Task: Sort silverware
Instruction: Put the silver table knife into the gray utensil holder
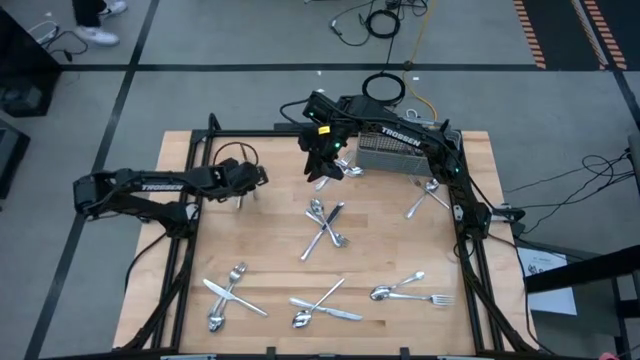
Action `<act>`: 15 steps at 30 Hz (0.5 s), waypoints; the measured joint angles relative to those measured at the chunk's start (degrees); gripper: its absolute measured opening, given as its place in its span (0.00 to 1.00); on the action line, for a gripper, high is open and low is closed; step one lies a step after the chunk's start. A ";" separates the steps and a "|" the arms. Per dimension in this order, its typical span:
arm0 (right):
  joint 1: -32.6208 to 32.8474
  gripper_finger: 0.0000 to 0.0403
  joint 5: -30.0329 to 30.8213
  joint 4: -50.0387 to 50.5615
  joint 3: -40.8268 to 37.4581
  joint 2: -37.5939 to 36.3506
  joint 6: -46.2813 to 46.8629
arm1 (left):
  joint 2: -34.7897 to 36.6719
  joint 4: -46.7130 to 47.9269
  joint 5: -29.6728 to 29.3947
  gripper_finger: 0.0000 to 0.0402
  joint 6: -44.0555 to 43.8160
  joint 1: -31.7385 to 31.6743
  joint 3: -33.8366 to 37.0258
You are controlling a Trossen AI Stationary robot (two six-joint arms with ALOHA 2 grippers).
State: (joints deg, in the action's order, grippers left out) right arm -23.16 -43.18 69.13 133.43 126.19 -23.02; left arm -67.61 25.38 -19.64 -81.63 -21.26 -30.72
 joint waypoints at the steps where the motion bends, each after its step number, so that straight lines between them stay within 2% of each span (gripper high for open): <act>1: 0.00 0.35 -1.36 0.02 0.00 0.00 0.09 | 1.15 -0.51 0.00 0.06 1.21 0.11 -0.02; 5: -0.12 0.35 -6.25 0.02 0.00 0.00 0.34 | 6.52 -3.05 -0.01 0.05 5.69 1.14 -0.05; 11: -0.45 0.35 -15.25 -0.10 -0.02 0.00 -0.57 | 15.95 -10.99 0.33 0.05 18.37 2.95 -0.15; 15: -1.58 0.35 -18.62 -6.00 -0.04 0.00 3.93 | 22.34 -16.16 1.58 0.05 26.64 4.74 -0.15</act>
State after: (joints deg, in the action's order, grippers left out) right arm -24.74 -61.80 63.13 133.38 126.19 -19.09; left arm -45.27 9.22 -18.06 -54.98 -16.53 -30.87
